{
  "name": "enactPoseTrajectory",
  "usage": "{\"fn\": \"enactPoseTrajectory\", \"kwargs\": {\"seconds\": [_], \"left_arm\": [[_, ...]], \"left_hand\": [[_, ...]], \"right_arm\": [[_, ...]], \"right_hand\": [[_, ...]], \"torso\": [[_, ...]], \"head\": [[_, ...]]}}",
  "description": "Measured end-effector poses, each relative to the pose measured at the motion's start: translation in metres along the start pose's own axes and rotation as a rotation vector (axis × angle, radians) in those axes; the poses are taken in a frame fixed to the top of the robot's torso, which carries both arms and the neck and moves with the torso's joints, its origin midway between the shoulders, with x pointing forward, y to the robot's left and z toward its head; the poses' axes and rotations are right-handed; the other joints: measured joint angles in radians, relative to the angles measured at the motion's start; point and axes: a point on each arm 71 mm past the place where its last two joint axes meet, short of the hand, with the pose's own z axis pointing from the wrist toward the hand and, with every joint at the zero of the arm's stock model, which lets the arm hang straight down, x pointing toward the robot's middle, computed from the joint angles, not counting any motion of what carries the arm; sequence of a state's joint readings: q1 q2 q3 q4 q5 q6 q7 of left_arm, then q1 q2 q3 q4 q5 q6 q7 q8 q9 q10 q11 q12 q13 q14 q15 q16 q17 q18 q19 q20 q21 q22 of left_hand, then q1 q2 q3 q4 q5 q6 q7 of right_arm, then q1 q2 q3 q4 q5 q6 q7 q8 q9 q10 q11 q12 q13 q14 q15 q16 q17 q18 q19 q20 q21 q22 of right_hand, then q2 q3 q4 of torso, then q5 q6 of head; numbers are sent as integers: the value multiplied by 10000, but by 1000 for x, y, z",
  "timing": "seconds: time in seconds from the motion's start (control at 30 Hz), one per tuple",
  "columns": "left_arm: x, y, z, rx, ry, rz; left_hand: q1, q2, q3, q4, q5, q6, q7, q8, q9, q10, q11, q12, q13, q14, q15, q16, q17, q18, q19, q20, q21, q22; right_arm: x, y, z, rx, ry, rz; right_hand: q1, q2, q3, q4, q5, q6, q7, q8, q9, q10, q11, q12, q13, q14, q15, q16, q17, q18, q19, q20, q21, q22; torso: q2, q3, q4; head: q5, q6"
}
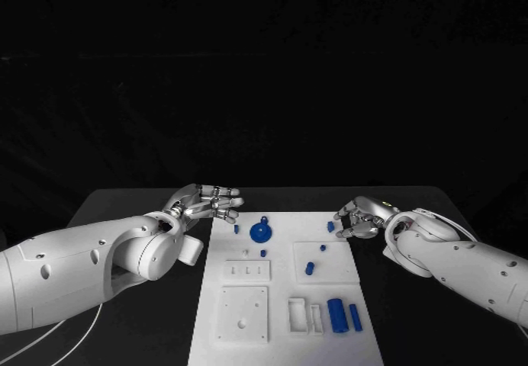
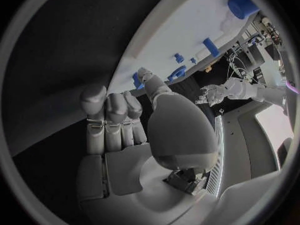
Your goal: Assemble the parts on the task board
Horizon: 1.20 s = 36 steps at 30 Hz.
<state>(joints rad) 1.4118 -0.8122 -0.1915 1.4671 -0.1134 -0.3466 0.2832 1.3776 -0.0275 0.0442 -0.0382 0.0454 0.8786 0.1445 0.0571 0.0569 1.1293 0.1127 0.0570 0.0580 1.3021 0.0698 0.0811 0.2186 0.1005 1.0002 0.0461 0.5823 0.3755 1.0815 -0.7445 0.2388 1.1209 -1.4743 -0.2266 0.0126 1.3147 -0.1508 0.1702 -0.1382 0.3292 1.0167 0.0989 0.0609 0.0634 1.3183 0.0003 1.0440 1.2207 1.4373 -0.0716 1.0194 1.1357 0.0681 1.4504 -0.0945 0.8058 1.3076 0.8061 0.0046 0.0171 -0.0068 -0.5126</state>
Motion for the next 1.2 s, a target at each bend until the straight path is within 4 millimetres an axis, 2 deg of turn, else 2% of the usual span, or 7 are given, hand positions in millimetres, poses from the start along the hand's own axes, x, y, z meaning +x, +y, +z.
{"fn": "enactPoseTrajectory", "kwargs": {"seconds": [0.27,0.57,0.73,0.83,1.03,1.2], "left_arm": [[1,0,1,3,29,10],[1,0,1,2,47,13],[1,0,1,1,49,15],[1,0,1,1,54,15],[1,0,1,-1,58,15],[1,0,1,-3,59,16]], "left_hand": [[0,0,0,0,0,0,0,0,0,0,0,0,-1,0,0,0,0,0,0,0,0,8],[0,0,-41,-41,0,0,0,0,0,0,0,0,-1,0,0,0,-1,-1,1,1,0,20],[0,0,-41,-42,0,0,0,0,0,0,0,0,-2,0,0,0,-1,-1,1,1,0,19],[0,0,-41,-42,0,0,0,0,0,0,1,0,-2,0,0,0,-2,-1,1,1,0,19],[0,0,-41,-41,0,0,0,0,0,-1,1,0,-2,0,0,0,-2,-2,2,1,0,18],[0,0,-41,-41,0,0,0,0,0,-1,1,0,-3,0,0,0,-2,-2,2,1,40,29]], "right_arm": [[5,5,4,-74,36,74],[8,10,8,-101,-60,140],[10,11,11,-80,-135,165],[10,11,12,-54,-167,171],[11,11,13,-28,-173,179],[13,10,12,-7,-146,183]], "right_hand": [[-101,101,151,-151,50,59,54,0,0,1,-1,5,0,1,1,0,44,-1,0,0,0,-1],[-185,185,286,-100,-49,128,54,0,1,2,-1,42,1,2,2,69,73,0,0,0,37,-1],[-207,207,572,-70,-117,173,94,0,0,3,-1,90,1,3,2,69,96,0,0,0,93,-2],[-249,249,727,-102,-236,259,31,0,1,3,-1,90,15,4,4,107,113,0,0,0,93,-2],[-298,298,1048,-202,-465,515,26,-1,1,8,2,132,36,4,4,107,133,0,0,0,153,-2],[-298,298,1121,-202,-485,620,15,0,0,26,18,170,46,4,4,107,133,1,0,0,153,-2]], "torso": [[-5,-5,-11],[-12,-11,13],[-16,-11,8],[-18,-11,7],[-21,-12,0],[-24,-12,-12]], "head": [[9,-15],[41,-27],[59,-42],[66,-48],[79,-62],[83,-71]]}}
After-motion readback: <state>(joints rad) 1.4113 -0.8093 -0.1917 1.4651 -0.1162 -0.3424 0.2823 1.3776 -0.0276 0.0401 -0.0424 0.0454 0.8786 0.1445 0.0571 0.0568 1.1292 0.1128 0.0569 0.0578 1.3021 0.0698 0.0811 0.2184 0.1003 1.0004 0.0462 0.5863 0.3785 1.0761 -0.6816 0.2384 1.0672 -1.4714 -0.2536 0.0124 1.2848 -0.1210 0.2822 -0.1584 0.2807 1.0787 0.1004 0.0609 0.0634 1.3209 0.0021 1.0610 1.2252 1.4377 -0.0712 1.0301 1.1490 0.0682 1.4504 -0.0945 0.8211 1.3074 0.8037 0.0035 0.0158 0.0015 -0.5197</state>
